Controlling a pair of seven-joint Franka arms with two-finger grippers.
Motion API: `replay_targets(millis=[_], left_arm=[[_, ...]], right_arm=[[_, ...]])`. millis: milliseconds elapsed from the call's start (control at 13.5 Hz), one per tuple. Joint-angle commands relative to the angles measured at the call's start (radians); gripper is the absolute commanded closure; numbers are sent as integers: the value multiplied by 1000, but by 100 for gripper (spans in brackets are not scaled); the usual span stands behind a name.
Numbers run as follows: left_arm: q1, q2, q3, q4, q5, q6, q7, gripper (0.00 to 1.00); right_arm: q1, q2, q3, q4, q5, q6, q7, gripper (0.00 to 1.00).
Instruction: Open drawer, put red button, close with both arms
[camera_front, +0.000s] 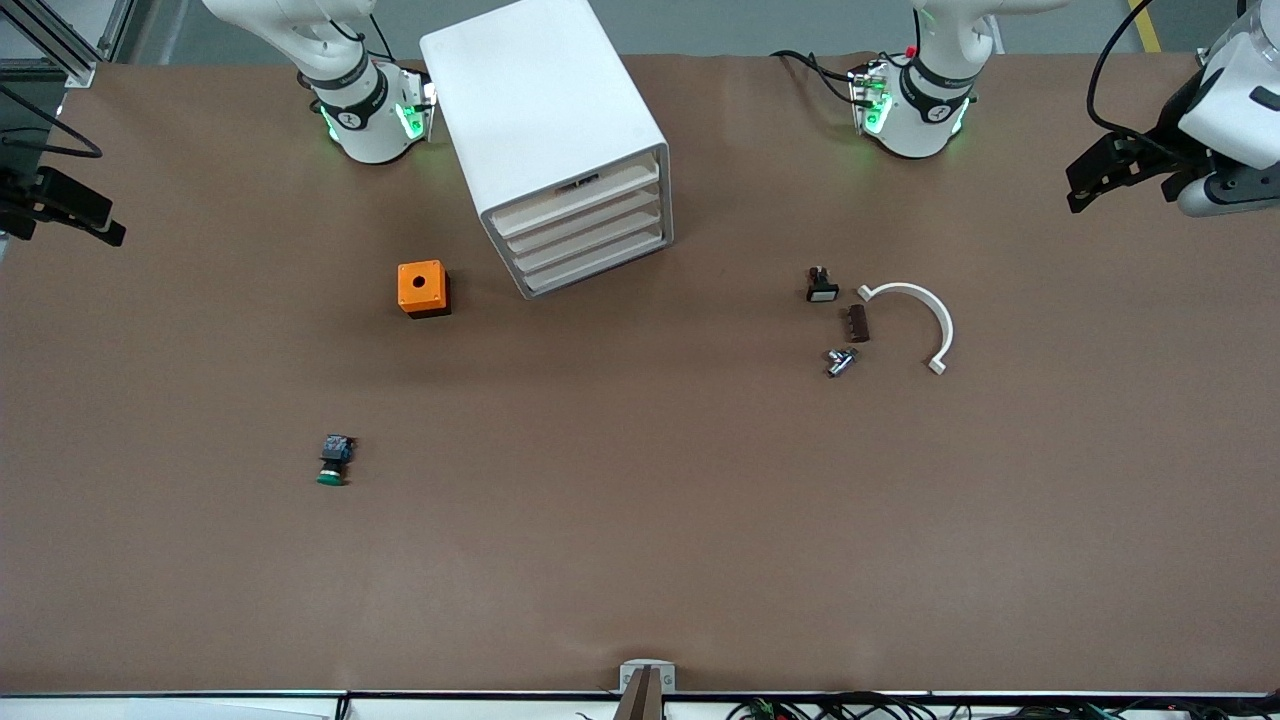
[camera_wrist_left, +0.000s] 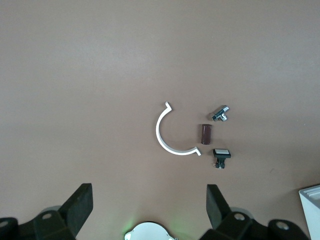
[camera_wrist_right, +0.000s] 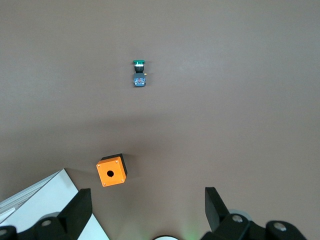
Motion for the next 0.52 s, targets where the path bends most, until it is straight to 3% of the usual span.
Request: replay_targets(millis=[0,446], left_arm=[[10,-15,-2,-8,-18,6,50,0],[10,7,-2,18,-15,6,51,0]], right_arm=[[1,-24,10,-29,3,31,2,0],[-10,-24,7,-29,-9,44,-103,0]])
